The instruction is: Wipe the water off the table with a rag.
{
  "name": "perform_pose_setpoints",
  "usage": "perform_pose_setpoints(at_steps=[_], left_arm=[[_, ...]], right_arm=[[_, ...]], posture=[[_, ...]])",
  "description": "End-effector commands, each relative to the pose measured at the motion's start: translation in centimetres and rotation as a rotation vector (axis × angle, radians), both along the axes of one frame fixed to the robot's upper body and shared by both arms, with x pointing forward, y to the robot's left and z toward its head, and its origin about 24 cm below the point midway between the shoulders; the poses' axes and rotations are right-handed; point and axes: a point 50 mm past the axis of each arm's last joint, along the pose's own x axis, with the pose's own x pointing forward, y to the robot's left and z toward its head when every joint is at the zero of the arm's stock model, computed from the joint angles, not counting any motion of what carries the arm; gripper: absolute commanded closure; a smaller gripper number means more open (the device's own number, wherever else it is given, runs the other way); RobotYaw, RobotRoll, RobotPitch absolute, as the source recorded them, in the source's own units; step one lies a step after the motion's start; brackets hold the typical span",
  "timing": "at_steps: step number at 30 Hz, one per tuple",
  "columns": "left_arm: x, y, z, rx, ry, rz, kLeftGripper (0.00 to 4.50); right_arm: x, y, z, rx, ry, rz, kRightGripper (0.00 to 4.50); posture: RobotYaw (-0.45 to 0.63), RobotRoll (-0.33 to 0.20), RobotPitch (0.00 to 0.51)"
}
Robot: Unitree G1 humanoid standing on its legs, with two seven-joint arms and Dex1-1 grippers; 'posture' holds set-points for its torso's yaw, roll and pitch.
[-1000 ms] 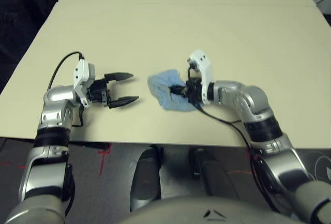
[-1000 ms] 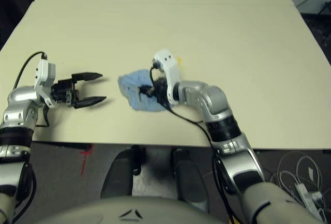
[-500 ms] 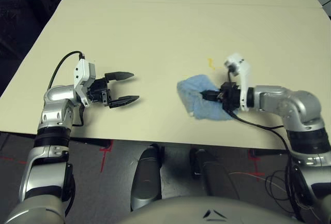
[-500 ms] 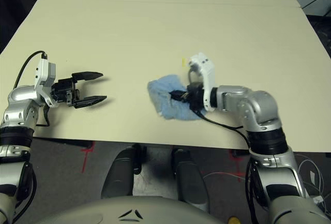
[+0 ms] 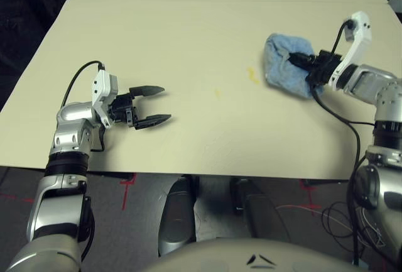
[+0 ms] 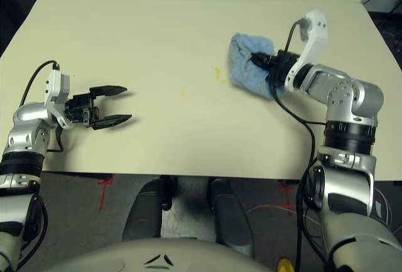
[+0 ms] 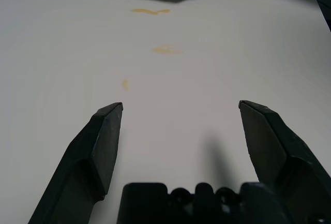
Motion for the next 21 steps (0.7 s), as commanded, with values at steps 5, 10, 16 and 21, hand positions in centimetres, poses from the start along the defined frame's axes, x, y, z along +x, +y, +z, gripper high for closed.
perform_pose_setpoints(at_steps=[5,10,16,21], left_arm=[[-0.1,-0.1,-0.1,0.022,0.002,-0.008,0.00],[-0.1,-0.2,-0.1,0.021,0.000,-0.007,0.00],[-0.3,-0.1,0.0,0.024,-0.002,-0.002,0.00],[-0.3,0.0,0.0,0.027,-0.002,0.002,0.00]], right_arm=[[1.9,1.3,-2.5,-0.088,0.074,0.042,4.40],[2.9,3.5,-3.8,-0.084,0.111,0.126,4.40],[3.6,7.6,-4.6,-0.061,0.130,0.266,4.40],[3.1,12.4,-5.3,-0.032,0.147,0.417,4.40]], posture=[[0.15,0.000,0.233],[0.15,0.000,0.230],[0.16,0.000,0.230],[0.17,0.000,0.232]])
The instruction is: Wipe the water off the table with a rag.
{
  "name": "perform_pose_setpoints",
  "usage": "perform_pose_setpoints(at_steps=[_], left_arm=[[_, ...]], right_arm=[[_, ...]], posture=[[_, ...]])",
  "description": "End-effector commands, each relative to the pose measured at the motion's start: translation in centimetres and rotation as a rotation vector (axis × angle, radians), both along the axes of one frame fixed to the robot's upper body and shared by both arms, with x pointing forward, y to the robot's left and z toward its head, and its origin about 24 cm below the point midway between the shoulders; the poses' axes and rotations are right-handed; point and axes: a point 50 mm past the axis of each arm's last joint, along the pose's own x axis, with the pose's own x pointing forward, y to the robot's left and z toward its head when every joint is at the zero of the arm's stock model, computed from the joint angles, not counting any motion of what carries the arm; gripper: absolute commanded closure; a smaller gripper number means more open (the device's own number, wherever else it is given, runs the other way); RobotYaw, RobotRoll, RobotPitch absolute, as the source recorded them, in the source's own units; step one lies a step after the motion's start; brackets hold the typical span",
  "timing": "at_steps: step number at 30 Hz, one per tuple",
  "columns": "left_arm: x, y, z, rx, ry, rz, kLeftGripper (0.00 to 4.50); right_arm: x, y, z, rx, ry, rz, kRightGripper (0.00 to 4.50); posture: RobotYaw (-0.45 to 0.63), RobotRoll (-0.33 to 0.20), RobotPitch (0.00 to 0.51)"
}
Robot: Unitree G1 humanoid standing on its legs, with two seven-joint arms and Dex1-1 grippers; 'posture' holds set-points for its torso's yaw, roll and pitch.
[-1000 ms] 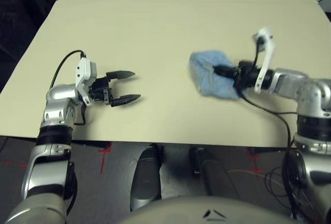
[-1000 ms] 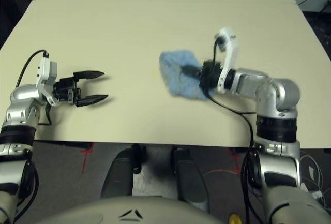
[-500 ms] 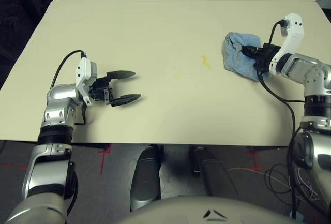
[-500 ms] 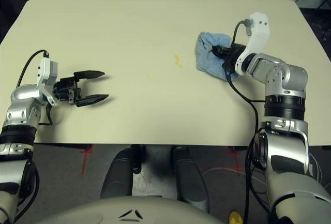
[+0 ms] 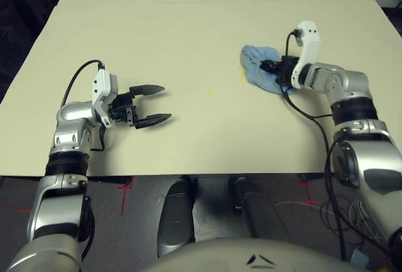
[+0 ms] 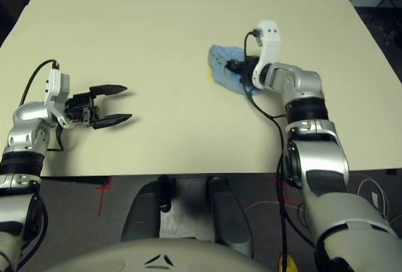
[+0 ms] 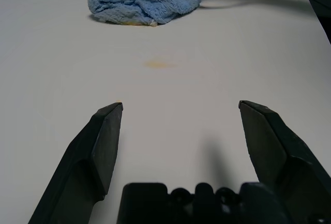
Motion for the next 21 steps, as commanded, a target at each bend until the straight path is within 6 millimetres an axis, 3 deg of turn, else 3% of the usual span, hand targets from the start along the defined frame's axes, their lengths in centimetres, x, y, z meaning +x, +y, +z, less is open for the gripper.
perform_pose_setpoints(at_steps=[1,9,14,17,21], left_arm=[[-0.3,0.1,-0.3,0.024,0.013,0.001,0.00],[-0.2,0.0,-0.3,0.020,0.011,0.005,0.00],[-0.1,-0.1,-0.3,0.019,0.011,0.005,0.00],[-0.1,-0.1,-0.3,0.017,0.011,0.005,0.00],[-0.1,-0.1,-0.4,0.016,0.012,0.006,0.00]], right_arm=[[-0.9,4.3,-2.0,0.014,0.087,0.148,4.40],[-2.5,9.6,-2.8,0.072,0.120,0.256,4.40],[-3.4,11.7,-3.1,0.096,0.135,0.288,4.40],[-3.6,11.6,-3.1,0.096,0.137,0.287,4.40],[-2.9,9.1,-2.7,0.075,0.120,0.226,4.40]], posture=[[0.17,0.000,0.232],[0.17,0.000,0.237],[0.17,0.000,0.238],[0.17,0.000,0.239],[0.17,0.000,0.240]])
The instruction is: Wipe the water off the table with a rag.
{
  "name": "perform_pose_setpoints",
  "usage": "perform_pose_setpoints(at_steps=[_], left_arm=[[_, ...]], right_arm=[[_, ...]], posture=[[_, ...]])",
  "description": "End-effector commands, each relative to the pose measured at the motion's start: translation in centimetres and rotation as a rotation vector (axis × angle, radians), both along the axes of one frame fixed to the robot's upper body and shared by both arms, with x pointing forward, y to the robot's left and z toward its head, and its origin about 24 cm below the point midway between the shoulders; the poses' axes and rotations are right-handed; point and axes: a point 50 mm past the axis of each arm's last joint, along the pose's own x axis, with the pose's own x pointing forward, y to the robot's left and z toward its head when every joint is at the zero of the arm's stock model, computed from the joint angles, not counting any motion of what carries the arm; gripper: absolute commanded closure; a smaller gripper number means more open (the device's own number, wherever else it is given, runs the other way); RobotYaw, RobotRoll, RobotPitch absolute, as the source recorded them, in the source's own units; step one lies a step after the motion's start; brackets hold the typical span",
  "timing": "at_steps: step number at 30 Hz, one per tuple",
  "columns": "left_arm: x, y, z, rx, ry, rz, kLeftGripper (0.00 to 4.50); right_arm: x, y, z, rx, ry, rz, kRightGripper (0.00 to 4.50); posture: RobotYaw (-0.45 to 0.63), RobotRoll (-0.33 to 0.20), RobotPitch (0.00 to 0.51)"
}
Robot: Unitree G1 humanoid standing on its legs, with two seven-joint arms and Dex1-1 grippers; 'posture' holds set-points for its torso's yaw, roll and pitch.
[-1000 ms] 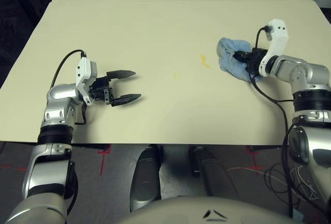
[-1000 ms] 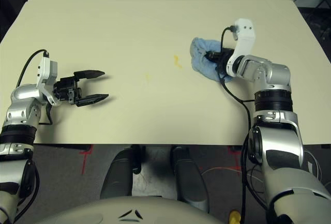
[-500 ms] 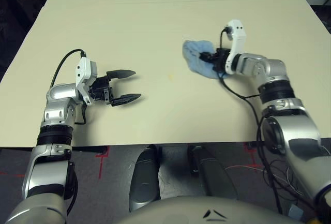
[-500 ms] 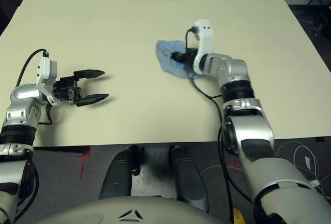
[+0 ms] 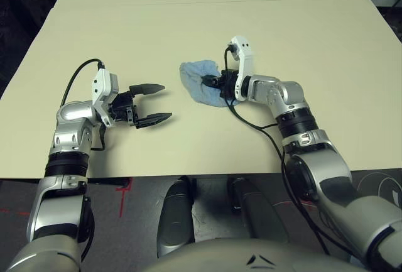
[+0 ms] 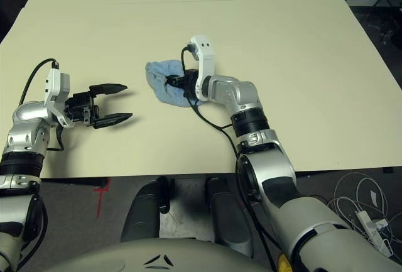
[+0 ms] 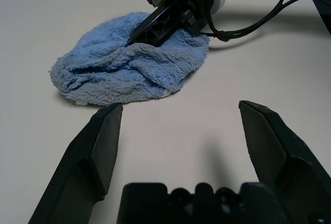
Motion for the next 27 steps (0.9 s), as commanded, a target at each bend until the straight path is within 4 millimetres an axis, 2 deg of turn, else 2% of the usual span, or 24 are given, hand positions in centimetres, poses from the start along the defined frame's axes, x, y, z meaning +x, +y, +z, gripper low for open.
perform_pose_setpoints(at_steps=[1,5,11,16,18,21,27], left_arm=[[-0.2,0.0,-0.6,0.016,0.022,0.001,0.00],[-0.2,0.1,-0.7,0.016,0.024,0.002,0.00],[-0.1,0.0,-0.8,0.015,0.025,0.002,0.00],[0.0,0.1,-0.8,0.016,0.028,0.000,0.00],[0.1,0.0,-0.9,0.017,0.029,-0.001,0.00],[0.2,0.0,-0.9,0.017,0.030,-0.004,0.00],[0.4,-0.3,-0.9,0.015,0.029,-0.013,0.00]], right_arm=[[-0.1,-2.0,-1.6,-0.037,0.077,-0.037,4.40],[0.4,-5.4,-1.1,-0.066,0.063,-0.108,4.40],[-0.1,-10.1,-0.7,-0.104,0.056,-0.208,4.41],[-1.0,-15.9,0.2,-0.167,0.041,-0.329,4.41],[-1.2,-17.4,0.8,-0.179,0.030,-0.363,4.41],[-1.5,-18.6,1.8,-0.171,0.013,-0.388,4.41],[-1.3,-18.8,4.6,-0.056,-0.051,-0.384,4.41]], posture=[[0.16,0.000,0.240],[0.16,0.000,0.241],[0.15,0.000,0.245],[0.14,0.000,0.246],[0.13,0.000,0.247],[0.12,0.000,0.246],[0.11,0.000,0.244]])
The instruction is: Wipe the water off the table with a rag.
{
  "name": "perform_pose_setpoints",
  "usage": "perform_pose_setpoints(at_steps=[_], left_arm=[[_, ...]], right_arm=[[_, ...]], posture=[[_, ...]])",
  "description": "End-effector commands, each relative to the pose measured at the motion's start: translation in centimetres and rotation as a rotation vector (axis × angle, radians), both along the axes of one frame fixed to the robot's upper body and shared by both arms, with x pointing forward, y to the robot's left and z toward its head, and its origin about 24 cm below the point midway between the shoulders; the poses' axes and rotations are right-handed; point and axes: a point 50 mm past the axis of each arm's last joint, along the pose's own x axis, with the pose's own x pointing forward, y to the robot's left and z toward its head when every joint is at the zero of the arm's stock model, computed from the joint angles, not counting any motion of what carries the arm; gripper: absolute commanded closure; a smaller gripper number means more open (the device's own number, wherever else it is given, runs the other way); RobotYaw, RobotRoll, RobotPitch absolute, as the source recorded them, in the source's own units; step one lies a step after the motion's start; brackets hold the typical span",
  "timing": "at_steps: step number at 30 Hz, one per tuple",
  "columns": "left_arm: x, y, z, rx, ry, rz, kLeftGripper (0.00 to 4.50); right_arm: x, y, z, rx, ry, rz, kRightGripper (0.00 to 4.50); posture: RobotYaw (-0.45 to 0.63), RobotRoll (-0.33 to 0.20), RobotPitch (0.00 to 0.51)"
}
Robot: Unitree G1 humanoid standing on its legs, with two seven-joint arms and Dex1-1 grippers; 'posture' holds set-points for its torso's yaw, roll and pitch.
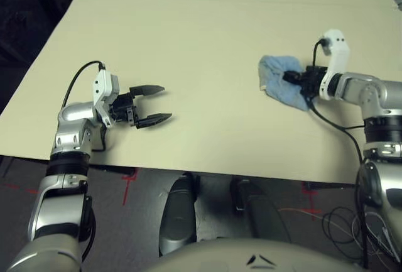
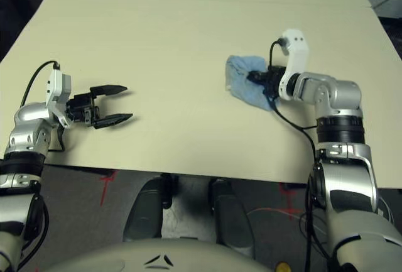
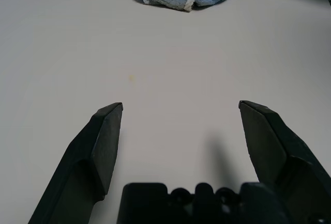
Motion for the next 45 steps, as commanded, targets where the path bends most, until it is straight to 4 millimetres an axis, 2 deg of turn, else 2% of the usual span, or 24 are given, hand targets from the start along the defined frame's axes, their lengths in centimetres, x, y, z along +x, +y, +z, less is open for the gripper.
perform_pose_setpoints(at_steps=[1,6,10,18,26,29,31,38,42,45], left_arm=[[0.0,-0.1,-0.6,0.017,0.027,-0.014,0.00],[0.2,-0.1,-0.6,0.018,0.026,-0.017,0.00],[0.3,-0.1,-0.6,0.017,0.023,-0.019,0.00],[0.1,-0.1,-0.7,0.017,0.022,-0.017,0.00],[-0.1,0.2,-0.6,0.022,0.024,-0.011,0.00],[-0.2,0.2,-0.7,0.021,0.022,-0.005,0.00],[-0.2,0.3,-0.7,0.017,0.019,0.004,0.00],[0.4,0.9,0.4,-0.063,-0.006,0.122,0.00],[0.9,1.2,1.1,-0.125,-0.013,0.194,0.00],[2.1,1.5,2.1,-0.243,-0.011,0.324,0.00]], right_arm=[[0.1,-0.7,3.0,0.056,-0.095,-0.014,4.41],[0.4,-3.2,5.2,0.025,-0.160,-0.094,4.41],[0.3,-5.7,5.9,-0.025,-0.173,-0.165,4.41],[-0.2,-9.8,4.7,-0.134,-0.128,-0.291,4.41],[-0.3,-12.1,2.1,-0.241,-0.074,-0.398,4.41],[-0.5,-13.1,1.0,-0.369,-0.069,-0.459,3.46],[-0.6,-13.5,0.9,-0.436,-0.091,-0.484,2.76],[-1.5,-15.7,2.6,-0.509,-0.178,-0.597,0.12],[-2.4,-17.2,4.0,-0.568,-0.243,-0.673,0.05],[-2.6,-17.6,4.8,-0.518,-0.336,-0.726,0.05]], posture=[[0.11,0.000,0.244],[0.10,0.000,0.238],[0.10,0.000,0.235],[0.10,0.000,0.231],[0.11,0.000,0.232],[0.12,0.000,0.236],[0.11,0.000,0.237],[0.11,0.000,0.239],[0.10,0.000,0.238],[0.10,0.000,0.235]])
